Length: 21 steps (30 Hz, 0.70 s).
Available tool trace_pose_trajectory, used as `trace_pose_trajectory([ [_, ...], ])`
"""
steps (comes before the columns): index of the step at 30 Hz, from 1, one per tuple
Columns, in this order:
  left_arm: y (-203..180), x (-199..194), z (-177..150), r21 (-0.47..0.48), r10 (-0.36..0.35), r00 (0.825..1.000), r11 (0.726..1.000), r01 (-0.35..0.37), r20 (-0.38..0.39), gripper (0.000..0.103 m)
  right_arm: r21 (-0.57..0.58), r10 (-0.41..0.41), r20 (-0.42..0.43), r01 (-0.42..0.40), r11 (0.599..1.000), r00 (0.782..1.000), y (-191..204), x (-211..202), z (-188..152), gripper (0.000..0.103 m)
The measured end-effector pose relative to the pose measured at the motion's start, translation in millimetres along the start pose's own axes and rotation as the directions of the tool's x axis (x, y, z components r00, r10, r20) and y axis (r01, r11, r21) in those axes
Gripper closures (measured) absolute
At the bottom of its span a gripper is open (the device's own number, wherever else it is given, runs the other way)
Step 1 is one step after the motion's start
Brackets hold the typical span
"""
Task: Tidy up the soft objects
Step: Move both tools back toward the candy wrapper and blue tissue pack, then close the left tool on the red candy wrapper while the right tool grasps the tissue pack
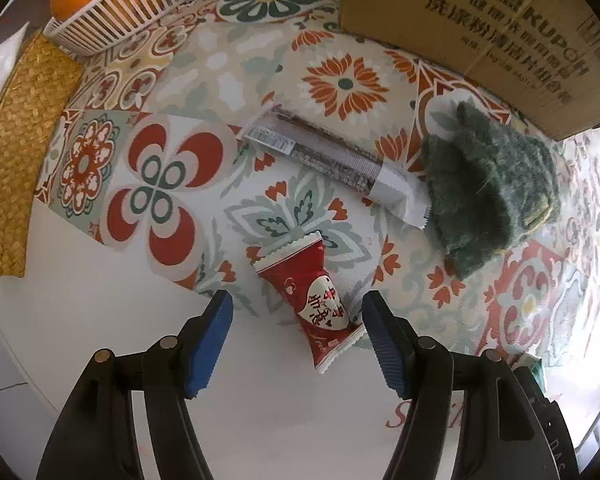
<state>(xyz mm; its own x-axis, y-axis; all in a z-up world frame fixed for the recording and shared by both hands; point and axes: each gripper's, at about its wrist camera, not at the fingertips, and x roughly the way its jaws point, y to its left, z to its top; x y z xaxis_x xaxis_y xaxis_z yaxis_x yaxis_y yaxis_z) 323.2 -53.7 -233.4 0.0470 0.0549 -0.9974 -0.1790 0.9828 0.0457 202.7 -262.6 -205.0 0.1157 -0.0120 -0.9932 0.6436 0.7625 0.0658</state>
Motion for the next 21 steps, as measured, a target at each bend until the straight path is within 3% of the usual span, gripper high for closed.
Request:
trace_pose_trajectory([
  [4, -5.4, 11.5, 4.8, -0.012, 0.003, 1.0, 1.0, -0.003, -0.003, 0.037, 0.001, 0.012, -0.02, -0.012, 1.0, 1.0, 0.3, 8.3, -1.4, 0.029],
  [10, -0.2, 14.0, 9.2, -0.037, -0.043, 0.999, 0.998, 0.043, 0.006, 0.06, -0.007, 0.028, -0.025, -0.028, 1.0, 0.999, 0.9, 13.8, -1.2, 0.034],
  [12, 0.8, 11.9, 8.5, -0.031, -0.046, 0.999, 0.998, 0.046, 0.017, 0.069, -0.018, 0.015, -0.017, -0.015, 1.0, 1.0, 3.2, 16.1, -1.8, 0.041],
  [16, -0.1, 10.4, 10.3, 0.011, -0.052, 0.998, 0.999, 0.052, 0.017, 0.079, -0.037, 0.018, -0.012, -0.019, 0.999, 1.0, 5.4, 14.9, -1.1, 0.048],
  [21, -8.2, 4.2, 7.4, 0.117, -0.065, 0.998, 0.991, 0.063, 0.02, 0.081, -0.063, 0.043, -0.016, -0.044, 0.997, 0.999, 8.4, 13.1, -4.8, 0.049],
])
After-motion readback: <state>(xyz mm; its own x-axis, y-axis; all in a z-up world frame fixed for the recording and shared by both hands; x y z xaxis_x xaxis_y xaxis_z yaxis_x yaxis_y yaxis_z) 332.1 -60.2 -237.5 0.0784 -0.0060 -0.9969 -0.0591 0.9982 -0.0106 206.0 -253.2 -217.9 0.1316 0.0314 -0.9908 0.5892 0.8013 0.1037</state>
